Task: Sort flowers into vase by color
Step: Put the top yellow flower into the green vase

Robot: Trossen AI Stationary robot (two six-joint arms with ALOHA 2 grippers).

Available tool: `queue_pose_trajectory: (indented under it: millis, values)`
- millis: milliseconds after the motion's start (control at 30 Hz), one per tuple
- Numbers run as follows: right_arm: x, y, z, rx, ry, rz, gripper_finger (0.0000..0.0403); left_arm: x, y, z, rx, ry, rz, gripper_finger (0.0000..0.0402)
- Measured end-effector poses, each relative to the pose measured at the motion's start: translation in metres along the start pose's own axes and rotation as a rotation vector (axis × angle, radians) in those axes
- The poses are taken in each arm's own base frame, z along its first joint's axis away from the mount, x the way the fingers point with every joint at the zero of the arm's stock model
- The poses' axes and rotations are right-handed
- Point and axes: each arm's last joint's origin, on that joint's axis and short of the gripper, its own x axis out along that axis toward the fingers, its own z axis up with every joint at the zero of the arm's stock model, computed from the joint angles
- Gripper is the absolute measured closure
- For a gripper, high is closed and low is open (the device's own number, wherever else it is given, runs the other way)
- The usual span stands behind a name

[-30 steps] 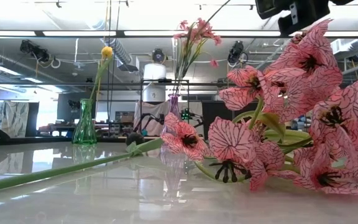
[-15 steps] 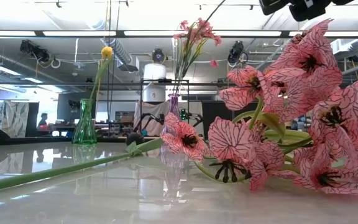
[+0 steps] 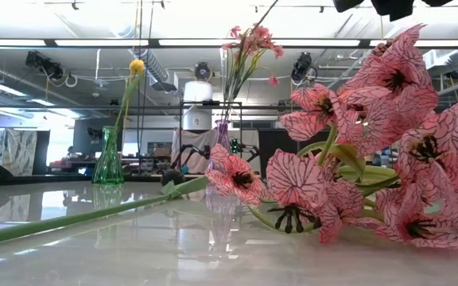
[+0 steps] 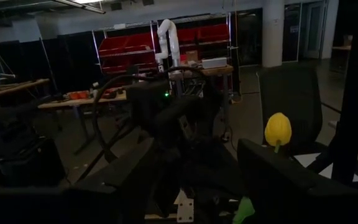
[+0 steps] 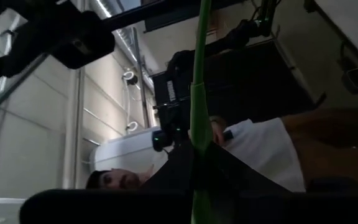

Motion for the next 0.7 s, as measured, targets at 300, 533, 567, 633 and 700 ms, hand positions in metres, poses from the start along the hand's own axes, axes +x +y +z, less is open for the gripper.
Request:
queue_pose_trajectory:
  millis: [300,533,567,633,700]
  values:
    - [0.004,0.012,-0.005,0.105,-0.04,0.113,0.036,-0.001,-0.002,-0.012,0.166,0.119,-0.024,0.0168]
    - [0.011,0.013,-0.01,0.156,-0.04,0.148,0.036,-0.002,-0.005,-0.021,0.392,0.206,-0.071,0.0168]
    - [0.012,0.013,-0.011,0.16,-0.035,0.147,0.036,-0.002,-0.005,-0.021,0.412,0.206,-0.073,0.0168]
    - [0.015,0.013,-0.013,0.175,-0.034,0.155,0.036,-0.003,-0.006,-0.022,0.475,0.213,-0.086,0.0168]
    - [0.018,0.012,-0.014,0.203,-0.041,0.166,0.036,-0.003,-0.009,-0.022,0.558,0.218,-0.105,0.0168]
